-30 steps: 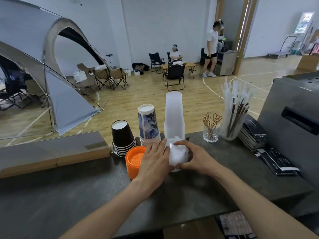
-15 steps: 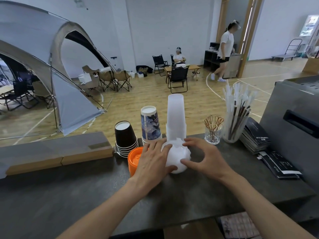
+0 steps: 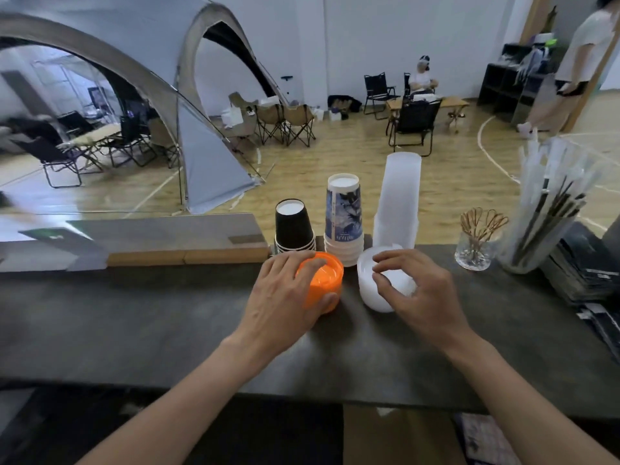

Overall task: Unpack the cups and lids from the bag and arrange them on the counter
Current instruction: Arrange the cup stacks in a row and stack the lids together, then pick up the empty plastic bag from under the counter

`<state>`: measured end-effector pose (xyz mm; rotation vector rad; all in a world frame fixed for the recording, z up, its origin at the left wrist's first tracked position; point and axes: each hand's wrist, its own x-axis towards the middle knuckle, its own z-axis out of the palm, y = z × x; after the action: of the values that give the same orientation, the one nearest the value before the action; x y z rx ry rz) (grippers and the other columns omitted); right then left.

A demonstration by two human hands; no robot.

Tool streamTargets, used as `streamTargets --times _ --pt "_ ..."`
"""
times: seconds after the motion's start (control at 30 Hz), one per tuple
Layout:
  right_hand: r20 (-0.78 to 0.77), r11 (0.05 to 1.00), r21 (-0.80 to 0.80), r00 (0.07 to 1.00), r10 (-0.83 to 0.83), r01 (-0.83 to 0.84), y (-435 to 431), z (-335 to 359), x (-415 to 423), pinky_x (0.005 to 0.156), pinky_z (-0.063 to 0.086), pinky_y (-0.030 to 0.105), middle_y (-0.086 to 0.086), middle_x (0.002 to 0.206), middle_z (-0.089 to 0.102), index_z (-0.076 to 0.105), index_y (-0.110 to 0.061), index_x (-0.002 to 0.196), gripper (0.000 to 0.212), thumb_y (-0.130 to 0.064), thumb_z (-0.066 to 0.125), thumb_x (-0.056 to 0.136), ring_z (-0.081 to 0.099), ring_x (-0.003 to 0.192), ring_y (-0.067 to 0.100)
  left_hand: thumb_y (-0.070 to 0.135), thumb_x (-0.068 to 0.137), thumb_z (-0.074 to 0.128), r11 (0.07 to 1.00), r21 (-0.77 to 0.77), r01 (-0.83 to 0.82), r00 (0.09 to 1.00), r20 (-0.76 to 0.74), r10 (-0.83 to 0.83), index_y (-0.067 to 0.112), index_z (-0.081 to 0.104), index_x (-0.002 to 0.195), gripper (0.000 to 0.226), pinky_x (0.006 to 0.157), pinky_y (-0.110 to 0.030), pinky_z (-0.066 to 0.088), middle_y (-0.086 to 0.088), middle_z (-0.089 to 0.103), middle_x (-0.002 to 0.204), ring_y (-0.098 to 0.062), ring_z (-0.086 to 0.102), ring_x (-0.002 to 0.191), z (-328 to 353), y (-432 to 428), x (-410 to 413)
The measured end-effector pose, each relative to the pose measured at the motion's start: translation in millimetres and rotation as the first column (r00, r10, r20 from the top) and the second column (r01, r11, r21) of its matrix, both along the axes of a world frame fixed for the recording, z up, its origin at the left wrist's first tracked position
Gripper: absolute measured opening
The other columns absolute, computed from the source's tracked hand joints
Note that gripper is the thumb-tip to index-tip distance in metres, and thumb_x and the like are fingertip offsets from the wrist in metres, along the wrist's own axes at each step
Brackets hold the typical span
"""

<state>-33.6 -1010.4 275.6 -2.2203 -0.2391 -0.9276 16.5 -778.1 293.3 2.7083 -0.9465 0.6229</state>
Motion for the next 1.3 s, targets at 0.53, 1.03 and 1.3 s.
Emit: streamTargets --times 0.53,1.03,1.3 --pt "-0.279 0.908 -0.290 0.934 0.223 -0.303 193 12 -10 0.118 0.019 0.029 -0.008 0.162 0.024 0.036 -0.030 0.151 0.075 -0.049 0.068 0.086 0.014 0.149 0.005 0.064 0.094 0.041 0.934 0.043 -0.353 0.935 0.028 0.353 0.025 0.032 0.152 0.071 0.120 -0.044 0.025 -0.005 0.028 0.160 -0.021 0.022 0.149 1 192 -77" --pt "-0.397 0.730 -0.252 0.756 0.520 -0.635 522 -18 -49 0.116 0.034 0.035 -0.012 0.159 0.028 0.032 -0.039 0.149 0.069 -0.054 0.062 0.088 0.032 0.145 0.011 0.065 0.093 0.039 0.714 0.095 -0.694 0.713 -0.050 0.699 0.026 0.032 0.152 0.071 0.121 -0.044 0.023 -0.003 0.030 0.159 -0.019 0.023 0.149 -31 497 -187" --pt "-0.506 0.635 -0.214 0.640 0.578 -0.743 656 -50 21 0.107 0.047 0.039 -0.010 0.156 0.034 0.038 -0.034 0.148 0.067 -0.051 0.063 0.089 0.043 0.138 0.014 0.062 0.092 0.046 0.620 0.114 -0.777 0.612 -0.099 0.785 0.025 0.037 0.149 0.068 0.120 -0.043 0.023 -0.003 0.033 0.158 -0.021 0.027 0.147 -61 629 -149"
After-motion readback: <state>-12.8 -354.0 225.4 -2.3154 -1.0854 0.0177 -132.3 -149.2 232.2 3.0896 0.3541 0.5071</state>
